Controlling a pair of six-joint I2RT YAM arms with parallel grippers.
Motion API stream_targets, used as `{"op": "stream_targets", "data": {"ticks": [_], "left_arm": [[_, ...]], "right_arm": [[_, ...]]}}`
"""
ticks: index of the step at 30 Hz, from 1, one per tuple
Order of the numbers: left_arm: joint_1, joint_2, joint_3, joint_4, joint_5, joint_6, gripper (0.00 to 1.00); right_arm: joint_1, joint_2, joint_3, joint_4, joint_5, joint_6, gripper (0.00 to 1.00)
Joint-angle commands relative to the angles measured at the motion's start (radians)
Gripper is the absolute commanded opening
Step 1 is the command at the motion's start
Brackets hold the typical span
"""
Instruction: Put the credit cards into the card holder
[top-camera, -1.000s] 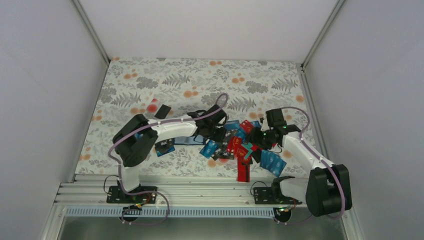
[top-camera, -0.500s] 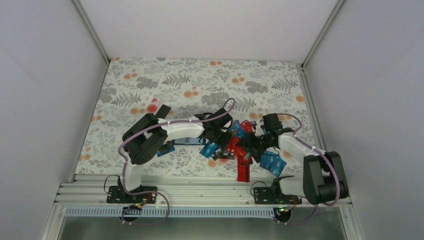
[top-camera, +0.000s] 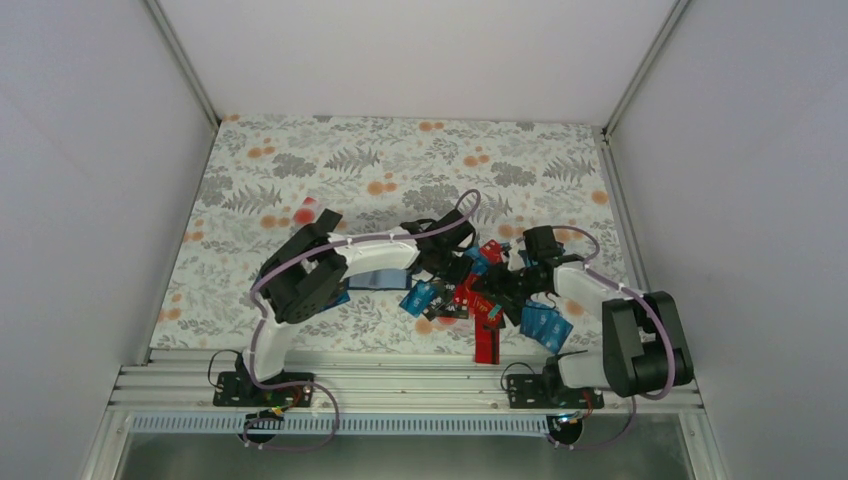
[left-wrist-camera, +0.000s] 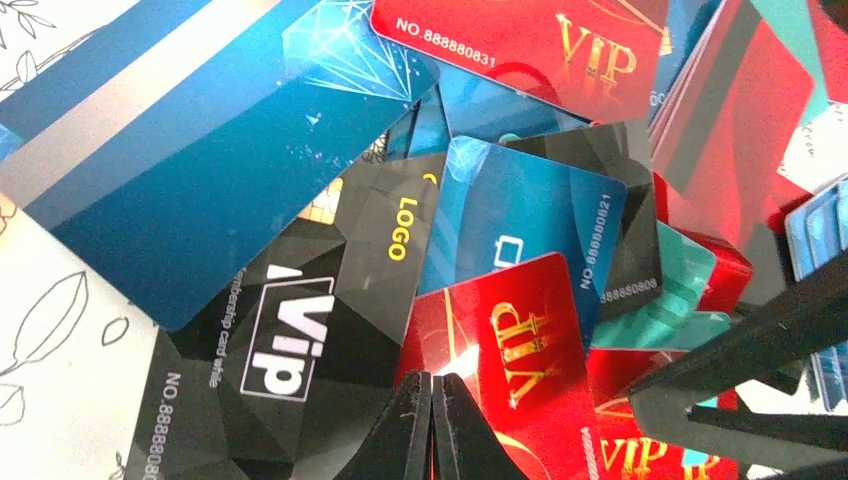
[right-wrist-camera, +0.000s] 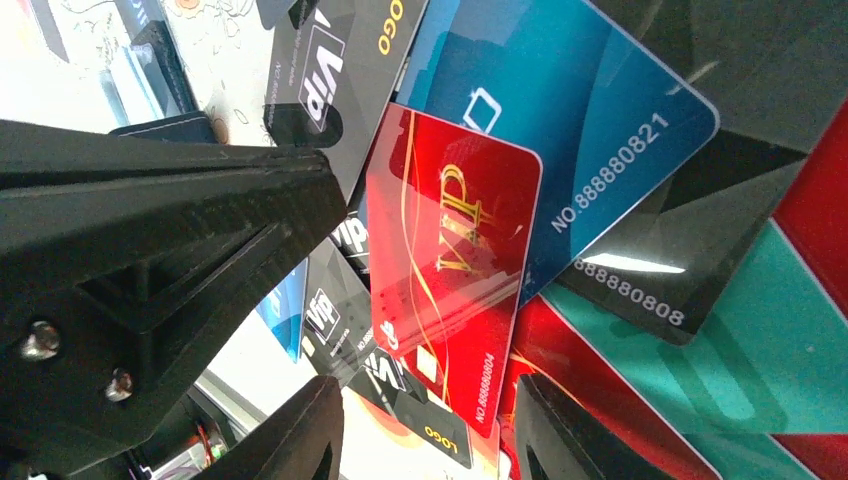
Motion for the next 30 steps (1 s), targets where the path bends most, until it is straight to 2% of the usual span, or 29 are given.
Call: {"op": "stream_targets", "data": {"ticks": [1, 9, 21, 30], "left_arm": [[-0.007, 0.042, 0.053, -0.025, -0.032, 0.024, 0.02], [-0.007, 0.096, 0.075, -0.032, -0.061, 0.028, 0.02], [-0.007, 0.069, -0.049, 0.030, -0.032, -0.004, 0.02], [-0.006, 0.059, -0.071, 0.042, -0.026, -0.011, 0.02]], "right_arm": [[0.005, 0.015, -0.014, 0.031, -0.012, -0.007, 0.45], [0.005, 0.041, -0.022, 0.050, -0.012, -0.009, 0.45], [0.009, 0.094, -0.025, 0.095, -0.026, 0.007, 0.44], [0.010, 0.115, -0.044, 0.138, -0.028, 0.029, 0.39]]}}
